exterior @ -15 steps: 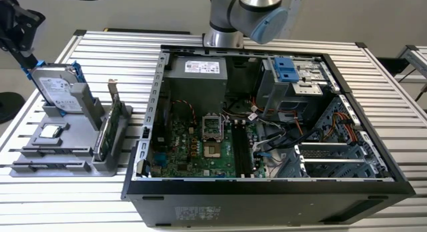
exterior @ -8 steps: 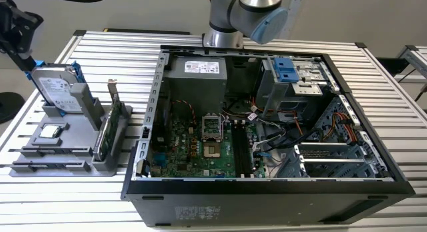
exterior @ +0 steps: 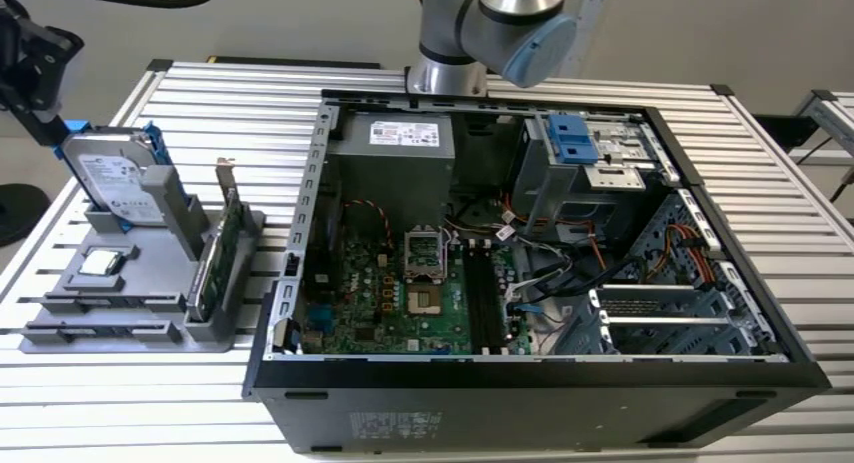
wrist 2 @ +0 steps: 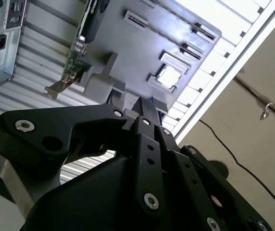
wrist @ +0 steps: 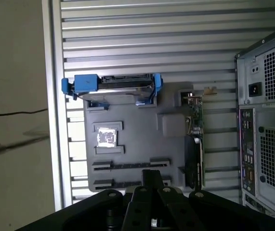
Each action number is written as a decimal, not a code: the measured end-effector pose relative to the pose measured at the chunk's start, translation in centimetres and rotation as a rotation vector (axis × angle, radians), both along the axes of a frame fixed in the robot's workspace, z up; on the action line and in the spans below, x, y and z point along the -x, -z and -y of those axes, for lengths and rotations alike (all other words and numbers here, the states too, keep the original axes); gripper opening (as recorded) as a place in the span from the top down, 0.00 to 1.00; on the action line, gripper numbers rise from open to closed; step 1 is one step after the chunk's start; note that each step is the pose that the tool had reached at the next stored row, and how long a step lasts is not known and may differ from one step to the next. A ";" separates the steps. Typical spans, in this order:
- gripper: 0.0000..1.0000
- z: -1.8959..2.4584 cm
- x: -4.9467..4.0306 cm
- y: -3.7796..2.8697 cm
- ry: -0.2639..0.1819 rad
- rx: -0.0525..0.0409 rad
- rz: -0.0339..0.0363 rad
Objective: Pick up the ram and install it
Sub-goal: 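Pick up the ram and move it above insertion slot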
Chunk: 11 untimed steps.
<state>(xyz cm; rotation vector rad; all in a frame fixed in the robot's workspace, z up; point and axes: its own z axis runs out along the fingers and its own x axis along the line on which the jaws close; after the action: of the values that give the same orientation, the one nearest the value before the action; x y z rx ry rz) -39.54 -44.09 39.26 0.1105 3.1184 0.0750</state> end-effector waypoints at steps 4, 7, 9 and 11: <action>1.00 0.31 0.00 0.00 0.000 0.0000 0.0000; 1.00 0.47 0.00 0.00 0.000 0.0000 0.0000; 1.00 0.56 0.00 0.00 0.000 0.0000 0.0000; 1.00 0.65 0.00 0.00 0.000 0.0000 0.0000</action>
<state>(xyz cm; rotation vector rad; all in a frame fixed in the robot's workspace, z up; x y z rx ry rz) -39.54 -44.74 39.26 0.1105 3.1184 0.0750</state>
